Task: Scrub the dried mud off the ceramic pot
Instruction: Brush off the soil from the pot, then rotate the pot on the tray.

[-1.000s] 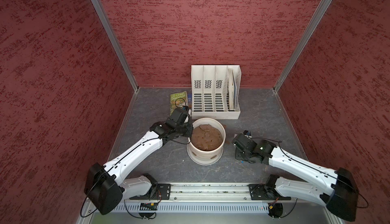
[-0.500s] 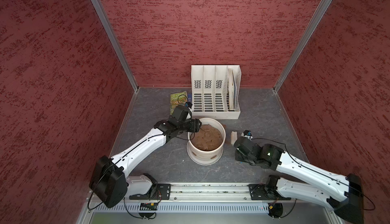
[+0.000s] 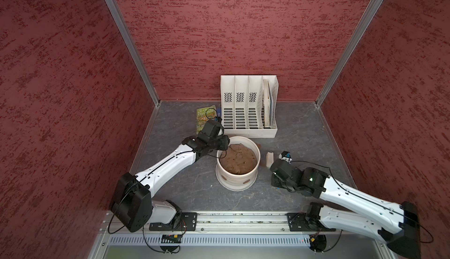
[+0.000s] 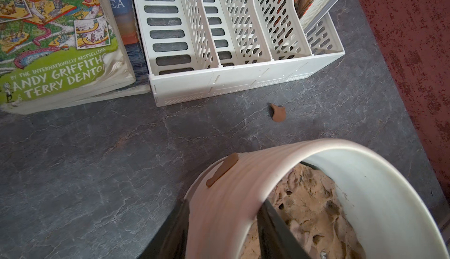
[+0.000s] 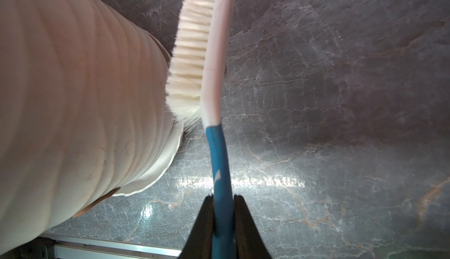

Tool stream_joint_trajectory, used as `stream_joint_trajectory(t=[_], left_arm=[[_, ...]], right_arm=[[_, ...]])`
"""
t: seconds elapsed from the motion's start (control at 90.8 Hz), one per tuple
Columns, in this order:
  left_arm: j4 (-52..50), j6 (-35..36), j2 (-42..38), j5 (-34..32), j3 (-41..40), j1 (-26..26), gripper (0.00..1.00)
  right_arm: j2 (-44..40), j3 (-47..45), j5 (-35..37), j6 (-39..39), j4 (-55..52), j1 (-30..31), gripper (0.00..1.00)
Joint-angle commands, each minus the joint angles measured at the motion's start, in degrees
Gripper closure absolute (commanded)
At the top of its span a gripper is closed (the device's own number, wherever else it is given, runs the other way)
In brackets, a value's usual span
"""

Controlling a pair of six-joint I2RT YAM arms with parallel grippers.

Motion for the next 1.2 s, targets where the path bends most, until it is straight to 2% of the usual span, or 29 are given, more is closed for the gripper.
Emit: stream_joint_trajectory(t=[0.0, 0.121, 0.286, 0.452, 0.529, 0.551, 0.639, 0.738, 0.804, 0.915, 1.19], left_arm=[[-3.9, -0.2, -2.3, -3.7, 0.3, 0.4, 0.64], [-5.7, -0.4, -4.7, -4.8, -0.6, 0.4, 0.75], [-6.6, -1.1, -8.4, -4.6, -2.4, 0.4, 0.82], [-6.8, -2.5, -9.6, -3.6, -3.9, 0.4, 0.95], [-7.6, -3.3, -9.8, -3.0, -3.9, 0.3, 0.98], [-7.7, -3.6, -10.0, -3.0, -4.0, 0.3, 0.97], [-7.2, -3.5, -10.6, -1.6, -4.0, 0.2, 0.81], [-6.0, -2.2, -10.4, -1.3, -3.4, 0.2, 0.49], [-4.8, -1.4, -9.6, -2.3, -2.5, 0.4, 0.40], [-2.1, -0.8, -6.9, -1.9, -1.1, 0.9, 0.32], [0.3, -1.3, 1.4, 1.5, 2.8, 1.3, 0.32]], right_arm=[[-1.1, 0.2, 2.3, 0.8, 0.4, 0.5, 1.00], [-1.8, -0.2, 2.7, 1.1, 0.1, 0.6, 1.00], [-2.4, -0.3, 2.7, 1.3, -0.4, 0.7, 1.00], [-2.5, -0.6, 2.7, 2.0, -0.7, 1.1, 1.00], [-2.6, -0.6, 2.7, 2.2, -0.6, 1.5, 1.00], [-2.5, -0.7, 2.8, 2.2, -0.7, 1.6, 1.00], [-2.3, -0.4, 3.2, 2.5, -1.3, 1.9, 1.00], [-2.4, 0.0, 3.5, 2.5, -1.7, 2.3, 1.00], [-2.2, 0.2, 3.7, 2.4, -1.7, 2.5, 1.00], [-1.8, 0.8, 3.8, 2.5, -1.5, 2.9, 1.00], [-1.4, 1.0, 4.2, 3.1, -1.4, 4.2, 1.00]])
